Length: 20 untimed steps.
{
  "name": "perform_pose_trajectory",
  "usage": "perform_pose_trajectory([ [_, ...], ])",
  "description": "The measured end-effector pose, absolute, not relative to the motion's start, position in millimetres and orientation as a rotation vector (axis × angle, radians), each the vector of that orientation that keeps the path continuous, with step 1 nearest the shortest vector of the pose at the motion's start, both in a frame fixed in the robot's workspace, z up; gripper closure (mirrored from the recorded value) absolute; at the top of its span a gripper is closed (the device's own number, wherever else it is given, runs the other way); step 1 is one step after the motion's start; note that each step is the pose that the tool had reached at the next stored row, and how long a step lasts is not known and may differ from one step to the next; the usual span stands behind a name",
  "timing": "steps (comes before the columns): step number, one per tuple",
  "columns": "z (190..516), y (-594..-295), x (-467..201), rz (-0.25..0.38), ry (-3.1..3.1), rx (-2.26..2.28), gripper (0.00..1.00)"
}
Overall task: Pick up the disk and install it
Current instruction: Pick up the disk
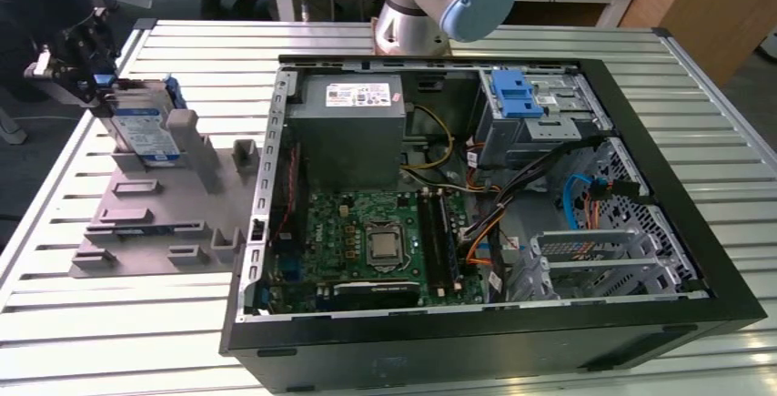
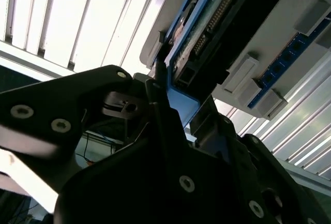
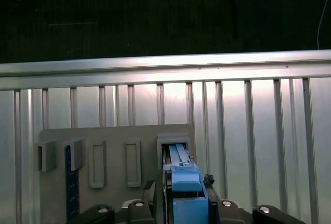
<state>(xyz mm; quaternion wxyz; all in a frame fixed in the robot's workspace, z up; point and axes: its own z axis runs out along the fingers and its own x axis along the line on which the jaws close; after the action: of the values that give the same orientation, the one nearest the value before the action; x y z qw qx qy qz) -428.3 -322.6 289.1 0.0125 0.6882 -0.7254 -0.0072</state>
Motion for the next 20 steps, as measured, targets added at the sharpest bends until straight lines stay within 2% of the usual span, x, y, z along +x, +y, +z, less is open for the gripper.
perform_pose_trajectory([
  [1, 289.1, -322.6, -428.3, -0.022, -2.261, 2.145, 0.55],
  [3, 289.1, -322.6, -428.4, -0.023, -2.261, 2.145, 0.63],
  [20, 302.2, -322.6, -428.3, -0.022, -2.261, 2.145, 0.63],
])
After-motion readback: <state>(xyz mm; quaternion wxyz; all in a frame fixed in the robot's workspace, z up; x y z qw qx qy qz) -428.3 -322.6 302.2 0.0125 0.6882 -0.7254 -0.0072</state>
